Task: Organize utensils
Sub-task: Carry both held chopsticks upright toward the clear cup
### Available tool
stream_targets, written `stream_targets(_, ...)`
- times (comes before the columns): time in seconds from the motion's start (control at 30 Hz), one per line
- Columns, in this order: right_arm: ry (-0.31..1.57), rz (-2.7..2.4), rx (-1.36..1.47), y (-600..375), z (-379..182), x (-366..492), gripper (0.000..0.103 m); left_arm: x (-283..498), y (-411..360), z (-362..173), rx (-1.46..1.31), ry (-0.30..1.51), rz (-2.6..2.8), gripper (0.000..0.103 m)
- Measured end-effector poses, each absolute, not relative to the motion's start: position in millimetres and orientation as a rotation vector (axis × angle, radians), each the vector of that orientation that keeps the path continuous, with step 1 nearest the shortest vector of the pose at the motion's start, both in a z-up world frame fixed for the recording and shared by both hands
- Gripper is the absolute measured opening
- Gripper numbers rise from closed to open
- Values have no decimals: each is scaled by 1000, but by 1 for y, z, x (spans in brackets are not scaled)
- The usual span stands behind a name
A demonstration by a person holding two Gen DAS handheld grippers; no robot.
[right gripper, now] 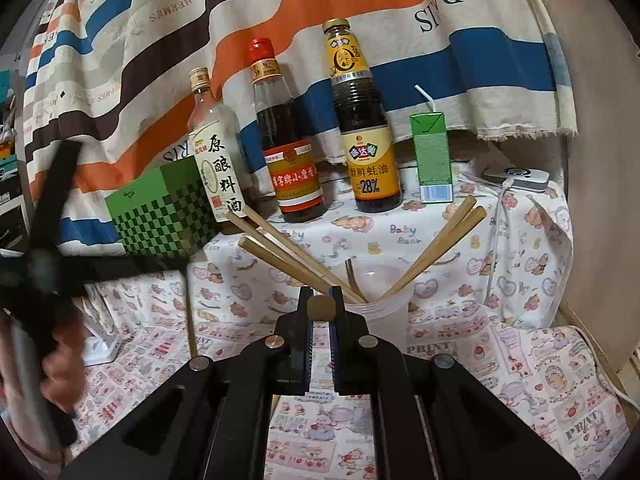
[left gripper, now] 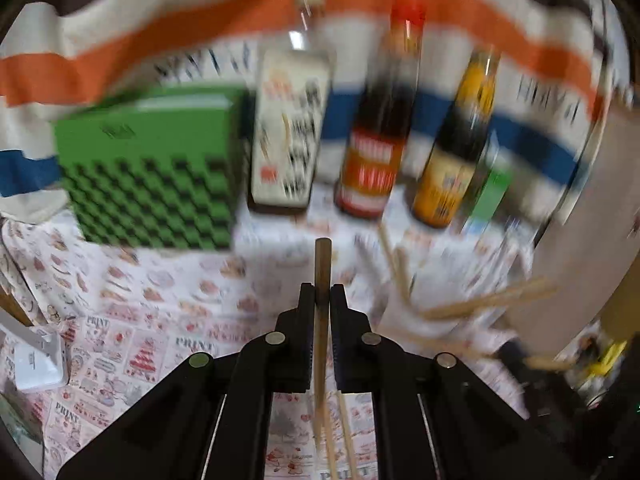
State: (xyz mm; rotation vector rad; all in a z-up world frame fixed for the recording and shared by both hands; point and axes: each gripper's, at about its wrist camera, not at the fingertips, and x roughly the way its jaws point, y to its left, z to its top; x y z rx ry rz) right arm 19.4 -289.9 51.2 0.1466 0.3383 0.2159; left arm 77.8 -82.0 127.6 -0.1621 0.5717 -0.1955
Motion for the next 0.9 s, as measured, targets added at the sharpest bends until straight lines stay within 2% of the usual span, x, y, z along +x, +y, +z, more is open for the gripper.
stream_targets(0.17, 326, 236, 153, -290, 55, 15, 8, 51, -50, 153, -189, 430, -100, 6)
stream_targets(0.53, 328, 281, 93, -278, 60, 8, 8, 27, -20, 166, -298, 317, -162, 5)
stream_targets(0.9, 350, 246, 89, -300, 90, -4, 8, 32, -42, 160, -252, 350, -206, 5)
